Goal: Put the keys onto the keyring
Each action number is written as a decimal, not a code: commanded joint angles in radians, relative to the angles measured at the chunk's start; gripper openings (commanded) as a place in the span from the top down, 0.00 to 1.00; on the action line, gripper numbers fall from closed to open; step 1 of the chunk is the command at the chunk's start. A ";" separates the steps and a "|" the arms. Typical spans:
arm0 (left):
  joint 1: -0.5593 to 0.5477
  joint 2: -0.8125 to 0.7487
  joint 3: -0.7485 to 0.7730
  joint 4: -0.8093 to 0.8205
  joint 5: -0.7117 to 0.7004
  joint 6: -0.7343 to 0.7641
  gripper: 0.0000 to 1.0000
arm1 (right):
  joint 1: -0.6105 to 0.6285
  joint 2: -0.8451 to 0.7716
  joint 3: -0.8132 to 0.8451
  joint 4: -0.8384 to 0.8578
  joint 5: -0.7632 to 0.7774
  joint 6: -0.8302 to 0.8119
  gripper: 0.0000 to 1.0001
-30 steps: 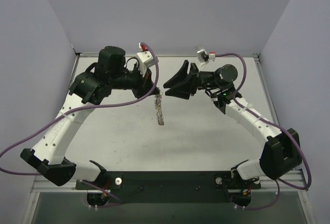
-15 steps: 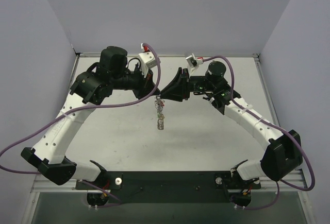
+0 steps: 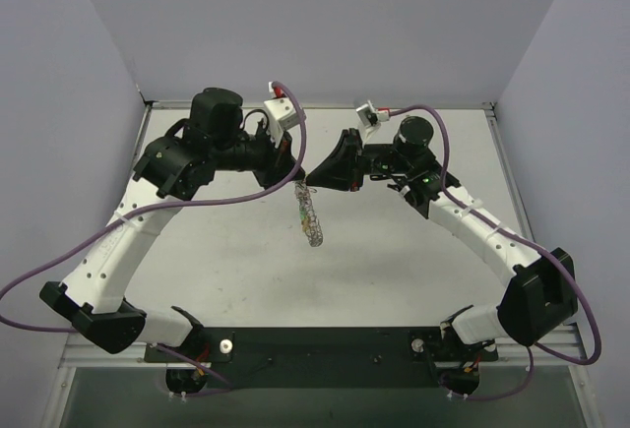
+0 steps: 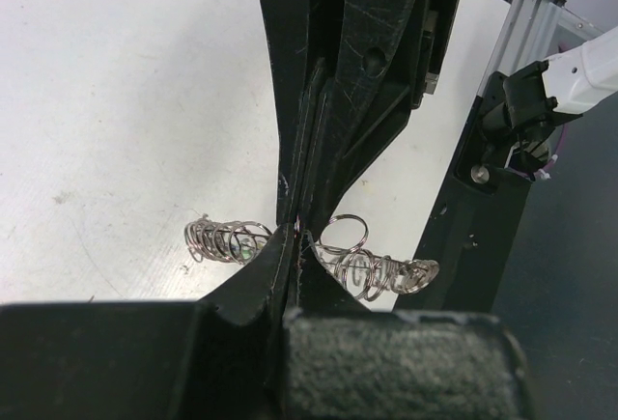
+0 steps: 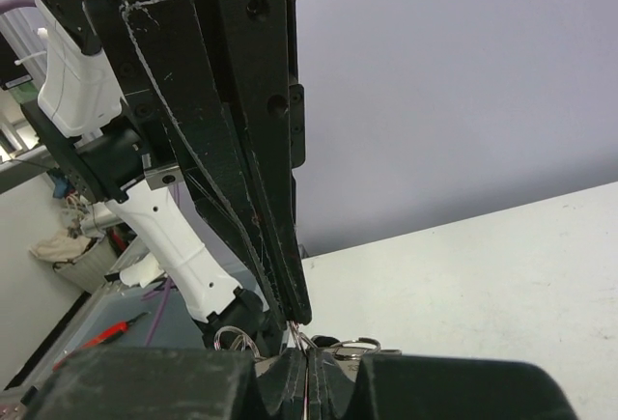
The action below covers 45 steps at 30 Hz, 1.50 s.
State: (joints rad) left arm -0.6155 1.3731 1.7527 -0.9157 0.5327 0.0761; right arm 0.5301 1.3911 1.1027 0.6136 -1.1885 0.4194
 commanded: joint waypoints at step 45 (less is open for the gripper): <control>-0.038 0.112 0.238 -0.199 -0.187 0.036 1.00 | -0.038 -0.165 -0.018 -0.143 0.204 -0.206 0.42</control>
State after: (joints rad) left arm -0.6346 1.4517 1.8755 -1.0294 0.4263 0.0917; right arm 0.4915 1.2781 1.0626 0.5247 -1.0401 0.3187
